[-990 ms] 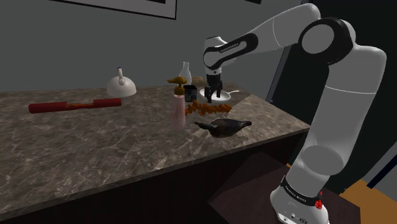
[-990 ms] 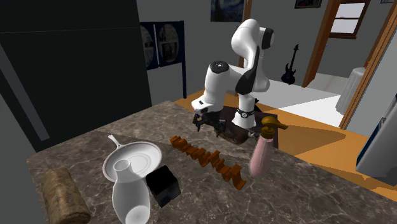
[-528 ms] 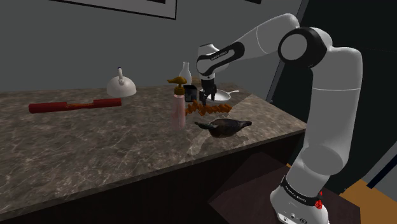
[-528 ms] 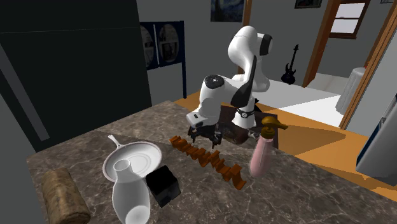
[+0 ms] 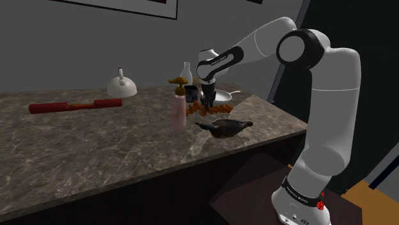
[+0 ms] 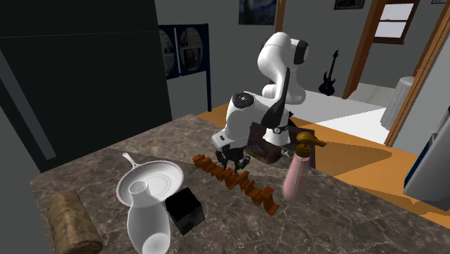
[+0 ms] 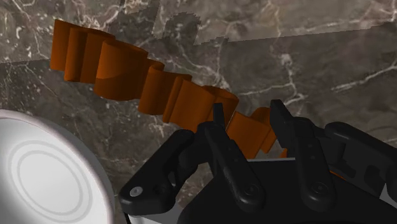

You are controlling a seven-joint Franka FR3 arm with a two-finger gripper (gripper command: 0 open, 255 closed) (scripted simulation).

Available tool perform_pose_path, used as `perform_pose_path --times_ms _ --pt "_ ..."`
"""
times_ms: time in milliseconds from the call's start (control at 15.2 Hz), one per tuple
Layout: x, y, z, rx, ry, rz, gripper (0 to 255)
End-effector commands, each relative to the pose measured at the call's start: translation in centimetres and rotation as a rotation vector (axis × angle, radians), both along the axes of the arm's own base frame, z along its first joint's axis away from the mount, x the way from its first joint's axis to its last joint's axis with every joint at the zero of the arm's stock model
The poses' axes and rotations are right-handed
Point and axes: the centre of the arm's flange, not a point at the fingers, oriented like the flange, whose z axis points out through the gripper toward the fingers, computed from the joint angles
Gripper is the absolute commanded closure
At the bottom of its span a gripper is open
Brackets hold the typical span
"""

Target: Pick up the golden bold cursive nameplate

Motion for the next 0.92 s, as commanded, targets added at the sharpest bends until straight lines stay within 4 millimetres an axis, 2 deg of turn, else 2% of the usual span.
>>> perform_pose_path --times_ms 0,396,858 --pt "0.0 0.0 -0.1 0.000 0.001 0.000 255" --pt "0.0 -0.1 0.0 0.000 0.001 0.000 255" --pt "0.0 -0.1 3.7 0.000 0.001 0.000 255"
